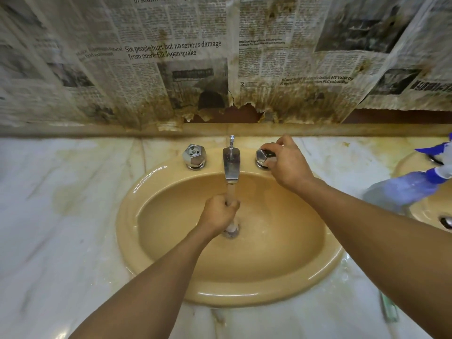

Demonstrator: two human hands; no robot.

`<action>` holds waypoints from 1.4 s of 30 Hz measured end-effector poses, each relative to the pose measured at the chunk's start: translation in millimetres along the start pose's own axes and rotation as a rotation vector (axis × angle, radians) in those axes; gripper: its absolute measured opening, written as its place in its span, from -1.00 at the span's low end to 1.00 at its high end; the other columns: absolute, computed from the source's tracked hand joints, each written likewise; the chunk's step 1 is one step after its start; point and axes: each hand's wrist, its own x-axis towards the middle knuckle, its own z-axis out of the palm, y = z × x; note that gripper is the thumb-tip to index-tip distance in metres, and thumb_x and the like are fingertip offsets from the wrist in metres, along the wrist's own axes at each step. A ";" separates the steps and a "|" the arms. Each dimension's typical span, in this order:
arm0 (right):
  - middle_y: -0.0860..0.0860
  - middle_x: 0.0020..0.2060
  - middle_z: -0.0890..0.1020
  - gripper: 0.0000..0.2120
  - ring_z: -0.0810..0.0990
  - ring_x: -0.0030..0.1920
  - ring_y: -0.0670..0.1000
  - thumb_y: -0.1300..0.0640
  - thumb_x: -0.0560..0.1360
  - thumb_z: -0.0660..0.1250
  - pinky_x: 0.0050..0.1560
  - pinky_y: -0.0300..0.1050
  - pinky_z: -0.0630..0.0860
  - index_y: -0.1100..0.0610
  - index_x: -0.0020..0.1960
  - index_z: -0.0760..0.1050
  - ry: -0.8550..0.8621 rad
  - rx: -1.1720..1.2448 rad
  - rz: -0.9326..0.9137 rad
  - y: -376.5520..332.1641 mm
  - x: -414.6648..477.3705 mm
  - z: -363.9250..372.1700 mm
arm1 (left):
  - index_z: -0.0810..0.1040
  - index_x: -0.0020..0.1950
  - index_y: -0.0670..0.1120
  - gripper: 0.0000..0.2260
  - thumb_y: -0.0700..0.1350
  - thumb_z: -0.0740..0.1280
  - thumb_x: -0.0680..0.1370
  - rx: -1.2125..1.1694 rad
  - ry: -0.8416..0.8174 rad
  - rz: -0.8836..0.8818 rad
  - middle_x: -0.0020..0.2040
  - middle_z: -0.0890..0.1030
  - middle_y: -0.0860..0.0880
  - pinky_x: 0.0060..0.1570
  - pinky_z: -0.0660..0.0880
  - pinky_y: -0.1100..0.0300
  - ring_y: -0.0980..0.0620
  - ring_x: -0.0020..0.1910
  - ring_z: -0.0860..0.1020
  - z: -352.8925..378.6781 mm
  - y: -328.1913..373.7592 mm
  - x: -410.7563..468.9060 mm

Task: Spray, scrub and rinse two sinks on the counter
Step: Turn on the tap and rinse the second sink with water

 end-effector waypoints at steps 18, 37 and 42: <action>0.15 0.20 0.49 -0.60 0.47 0.24 0.20 0.08 0.60 0.35 0.16 0.11 0.55 0.04 0.43 0.48 -0.182 -0.217 -0.059 0.6 23.3 -7.1 | -0.07 0.70 -0.02 -0.30 0.19 0.17 0.67 1.002 0.062 0.413 0.70 -0.11 0.02 0.62 -0.08 -0.04 0.05 0.66 -0.16 -170.5 -72.6 35.1; 0.09 0.01 0.41 -0.73 0.53 -0.04 0.19 0.05 0.61 0.31 -0.16 -0.03 0.43 0.13 0.26 0.51 -0.121 -0.328 0.017 -7.6 29.7 4.8 | -0.02 0.70 -0.01 -0.32 -0.03 0.27 0.67 1.044 0.084 0.612 0.69 -0.01 0.06 0.61 -0.07 -0.12 0.03 0.67 -0.06 -162.8 -91.0 45.0; 0.18 0.20 0.51 -0.60 0.58 0.14 0.25 -0.10 0.65 0.25 -0.10 -0.02 0.41 0.21 0.28 0.51 -0.073 -0.352 0.079 -16.1 32.0 7.6 | 0.02 0.69 -0.01 -0.30 -0.05 0.33 0.65 1.026 0.108 0.630 0.69 0.04 0.05 0.60 -0.02 -0.14 0.00 0.67 0.01 -162.9 -93.8 46.7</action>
